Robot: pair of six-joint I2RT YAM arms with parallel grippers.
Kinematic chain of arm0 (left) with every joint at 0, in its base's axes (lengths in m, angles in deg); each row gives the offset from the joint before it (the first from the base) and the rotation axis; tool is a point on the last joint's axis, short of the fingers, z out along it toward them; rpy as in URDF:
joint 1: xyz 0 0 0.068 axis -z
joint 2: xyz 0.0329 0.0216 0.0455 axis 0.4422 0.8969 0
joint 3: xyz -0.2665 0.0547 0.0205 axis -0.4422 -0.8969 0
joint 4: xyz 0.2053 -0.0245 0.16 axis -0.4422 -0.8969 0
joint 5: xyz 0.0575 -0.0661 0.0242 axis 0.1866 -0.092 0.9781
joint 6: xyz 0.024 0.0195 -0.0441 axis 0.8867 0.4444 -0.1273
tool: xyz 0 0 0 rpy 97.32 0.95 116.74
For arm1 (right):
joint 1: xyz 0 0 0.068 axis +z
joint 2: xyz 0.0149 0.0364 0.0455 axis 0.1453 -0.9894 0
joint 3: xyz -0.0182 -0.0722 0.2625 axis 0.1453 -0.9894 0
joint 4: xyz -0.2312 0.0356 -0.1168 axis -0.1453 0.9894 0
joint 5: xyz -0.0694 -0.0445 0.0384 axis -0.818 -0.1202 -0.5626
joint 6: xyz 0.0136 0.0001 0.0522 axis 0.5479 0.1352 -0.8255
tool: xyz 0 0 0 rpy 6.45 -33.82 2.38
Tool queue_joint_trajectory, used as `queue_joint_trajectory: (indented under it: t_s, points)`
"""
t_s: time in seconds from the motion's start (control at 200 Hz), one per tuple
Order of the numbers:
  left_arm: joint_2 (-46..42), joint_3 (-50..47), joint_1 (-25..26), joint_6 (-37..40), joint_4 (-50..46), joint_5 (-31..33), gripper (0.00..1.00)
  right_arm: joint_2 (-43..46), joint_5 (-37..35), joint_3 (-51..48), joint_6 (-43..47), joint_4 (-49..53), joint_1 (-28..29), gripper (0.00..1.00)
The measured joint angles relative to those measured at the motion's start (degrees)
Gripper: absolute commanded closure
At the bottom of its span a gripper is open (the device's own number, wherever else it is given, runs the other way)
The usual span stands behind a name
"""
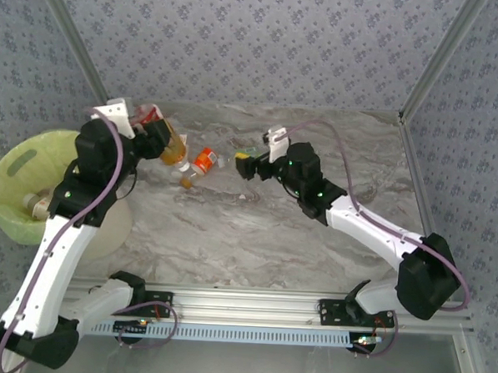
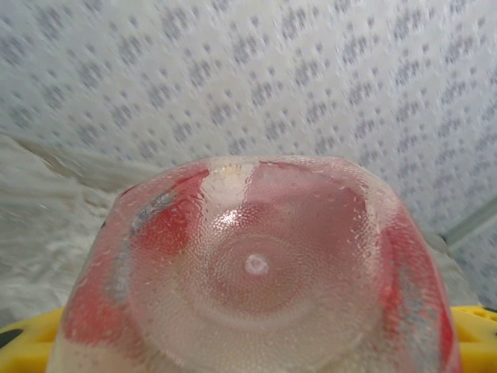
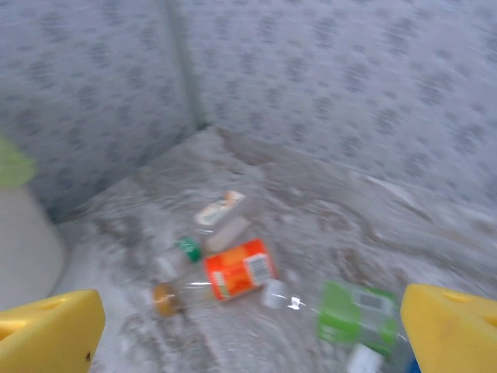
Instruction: Put the plastic bottles in the bin
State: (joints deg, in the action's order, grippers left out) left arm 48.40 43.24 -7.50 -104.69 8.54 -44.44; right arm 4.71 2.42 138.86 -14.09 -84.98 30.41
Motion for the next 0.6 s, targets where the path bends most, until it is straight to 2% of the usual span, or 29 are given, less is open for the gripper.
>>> queue_joint_trajectory:
  t_s: [0.185, 0.35, 0.6]
  points:
    - [-3.43, 4.42, 0.0, 5.2, -3.32, 10.12, 0.39, 1.05, -5.68, -4.35, -9.73, 2.75, -7.45, 0.0]
    - [-7.17, 6.03, -0.07, 12.2, -3.72, 24.7, 0.4, 3.3, -7.69, -6.47, -11.8, 4.96, -7.56, 0.0]
    - [-10.95, 4.26, -1.99, 22.08, -1.03, 42.32, 0.4, 5.7, -7.67, -6.49, -11.87, 4.66, -7.56, 0.0]
